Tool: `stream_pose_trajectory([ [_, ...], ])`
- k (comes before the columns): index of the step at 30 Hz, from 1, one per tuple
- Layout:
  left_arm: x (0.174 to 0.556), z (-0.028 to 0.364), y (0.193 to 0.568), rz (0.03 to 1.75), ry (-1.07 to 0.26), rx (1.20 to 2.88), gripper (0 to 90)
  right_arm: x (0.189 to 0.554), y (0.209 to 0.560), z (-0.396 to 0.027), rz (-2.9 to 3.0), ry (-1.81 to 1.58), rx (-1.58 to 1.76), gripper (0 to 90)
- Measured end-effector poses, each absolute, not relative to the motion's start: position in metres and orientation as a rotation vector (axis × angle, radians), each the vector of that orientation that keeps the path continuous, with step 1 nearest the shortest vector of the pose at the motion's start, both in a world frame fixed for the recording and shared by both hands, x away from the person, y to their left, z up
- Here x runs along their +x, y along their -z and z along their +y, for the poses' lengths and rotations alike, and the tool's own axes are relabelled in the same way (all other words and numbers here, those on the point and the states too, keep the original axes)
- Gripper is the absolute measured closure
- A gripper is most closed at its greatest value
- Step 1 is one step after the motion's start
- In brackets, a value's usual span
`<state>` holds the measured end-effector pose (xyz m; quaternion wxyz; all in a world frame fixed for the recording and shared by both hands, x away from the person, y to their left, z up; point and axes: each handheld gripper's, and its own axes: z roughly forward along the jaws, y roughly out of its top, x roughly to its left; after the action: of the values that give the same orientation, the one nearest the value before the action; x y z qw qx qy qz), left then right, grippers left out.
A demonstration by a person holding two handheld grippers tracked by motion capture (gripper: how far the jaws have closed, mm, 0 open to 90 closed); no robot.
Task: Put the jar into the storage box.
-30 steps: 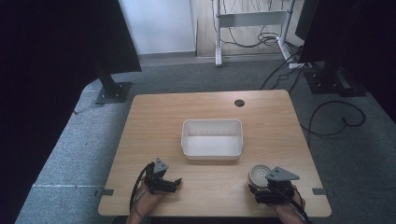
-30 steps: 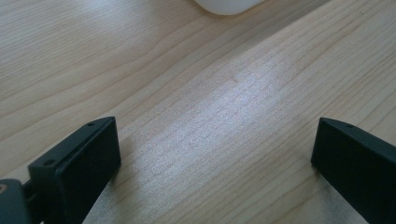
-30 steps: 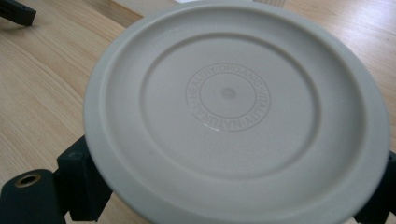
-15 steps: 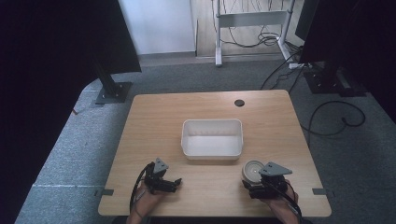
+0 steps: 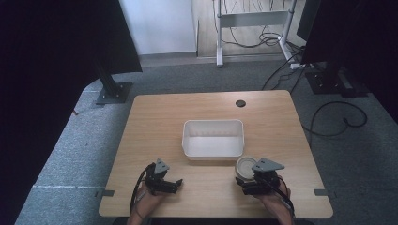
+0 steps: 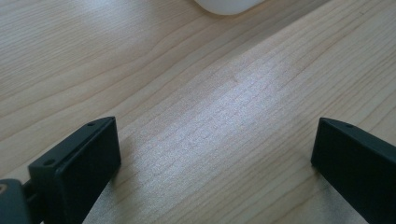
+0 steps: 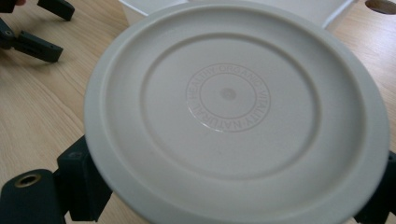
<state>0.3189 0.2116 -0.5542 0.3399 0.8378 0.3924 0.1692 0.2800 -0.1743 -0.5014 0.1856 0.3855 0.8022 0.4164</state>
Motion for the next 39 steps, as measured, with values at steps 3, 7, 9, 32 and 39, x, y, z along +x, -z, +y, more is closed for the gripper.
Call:
stream_pose_trajectory([
  [3,0.319,0.212,0.554,1.021,-0.44,2.181,1.1,0.283,0.501,-0.17,2.262,-1.185,1.076,9.5],
  [7,0.319,0.212,0.554,1.021,-0.44,2.181,1.1,0.287,0.5,-0.163,2.264,-1.197,1.059,9.5],
  [9,0.319,0.212,0.554,1.021,-0.44,2.181,1.1,0.288,0.499,-0.159,2.265,-1.205,1.057,9.5],
  [32,0.319,0.212,0.554,1.021,-0.441,2.181,1.1,0.315,0.497,-0.125,2.276,-1.23,1.022,9.5],
  [39,0.319,0.212,0.554,1.021,-0.44,2.181,1.1,0.321,0.496,-0.119,2.275,-1.22,1.019,9.5],
])
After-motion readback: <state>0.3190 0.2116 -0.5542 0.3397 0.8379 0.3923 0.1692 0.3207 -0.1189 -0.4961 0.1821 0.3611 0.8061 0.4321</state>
